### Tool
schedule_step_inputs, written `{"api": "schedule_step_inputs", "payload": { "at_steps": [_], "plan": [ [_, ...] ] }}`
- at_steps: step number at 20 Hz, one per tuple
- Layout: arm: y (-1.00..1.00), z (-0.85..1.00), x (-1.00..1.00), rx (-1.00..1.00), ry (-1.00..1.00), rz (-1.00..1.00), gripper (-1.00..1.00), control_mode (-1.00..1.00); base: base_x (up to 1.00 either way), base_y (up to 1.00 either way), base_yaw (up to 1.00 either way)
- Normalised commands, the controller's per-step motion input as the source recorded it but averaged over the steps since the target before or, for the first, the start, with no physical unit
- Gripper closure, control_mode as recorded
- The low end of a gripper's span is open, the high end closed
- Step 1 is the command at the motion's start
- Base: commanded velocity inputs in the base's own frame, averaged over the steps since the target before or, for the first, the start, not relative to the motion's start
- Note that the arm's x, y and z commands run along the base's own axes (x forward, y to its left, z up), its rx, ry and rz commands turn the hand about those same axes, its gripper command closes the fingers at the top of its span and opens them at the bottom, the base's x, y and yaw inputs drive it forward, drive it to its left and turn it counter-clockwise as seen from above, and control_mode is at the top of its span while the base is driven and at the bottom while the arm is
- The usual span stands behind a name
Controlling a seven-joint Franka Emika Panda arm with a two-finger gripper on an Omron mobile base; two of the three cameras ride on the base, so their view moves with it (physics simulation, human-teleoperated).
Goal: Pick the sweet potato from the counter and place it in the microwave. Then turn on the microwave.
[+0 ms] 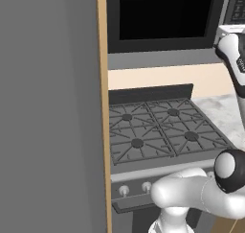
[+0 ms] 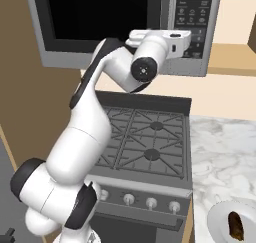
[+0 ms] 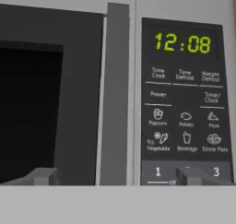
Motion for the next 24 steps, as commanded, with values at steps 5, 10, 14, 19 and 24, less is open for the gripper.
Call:
{"api": "schedule_step_inputs", "payload": {
  "at_steps": [5, 10, 14, 19, 24],
  "plan": [
    [0.00, 0.00, 0.14, 0.00, 0.00, 0.00, -1.00, -1.00, 0.00, 0.00, 0.00],
    [0.00, 0.00, 0.22, 0.00, 0.00, 0.00, -1.00, -1.00, 0.00, 0.00, 0.00],
    [0.00, 0.00, 0.27, 0.00, 0.00, 0.00, -1.00, -1.00, 0.00, 0.00, 0.00],
    [0.00, 0.00, 0.28, 0.00, 0.00, 0.00, -1.00, -1.00, 0.00, 0.00, 0.00],
    [0.00, 0.01, 0.32, 0.00, 0.00, 0.00, -1.00, -1.00, 0.00, 0.00, 0.00]
  ]
}}
